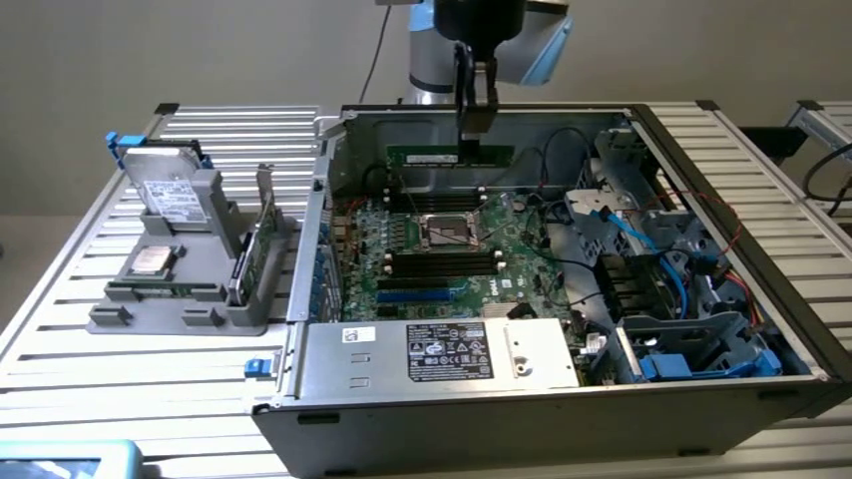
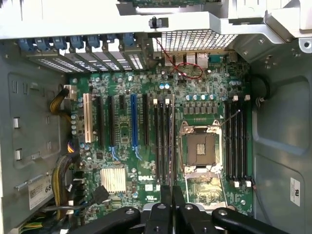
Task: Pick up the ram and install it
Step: 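Pick up the ram and move it above insertion slot, then insert the ram into the slot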
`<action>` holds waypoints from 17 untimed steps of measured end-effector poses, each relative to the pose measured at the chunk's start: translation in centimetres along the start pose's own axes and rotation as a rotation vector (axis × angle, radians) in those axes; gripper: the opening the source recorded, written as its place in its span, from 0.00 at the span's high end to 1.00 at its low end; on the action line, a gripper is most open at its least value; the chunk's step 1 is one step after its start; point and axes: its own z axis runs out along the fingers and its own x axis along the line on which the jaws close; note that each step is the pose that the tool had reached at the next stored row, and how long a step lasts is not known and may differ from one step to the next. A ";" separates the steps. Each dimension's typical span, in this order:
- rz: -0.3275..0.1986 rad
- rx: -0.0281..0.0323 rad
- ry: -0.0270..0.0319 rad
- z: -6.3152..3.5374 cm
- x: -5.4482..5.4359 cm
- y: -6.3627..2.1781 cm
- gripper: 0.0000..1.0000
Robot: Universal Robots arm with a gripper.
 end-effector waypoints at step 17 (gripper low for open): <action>-0.001 0.0005 0.0080 3.08 -0.2 0.10 0.87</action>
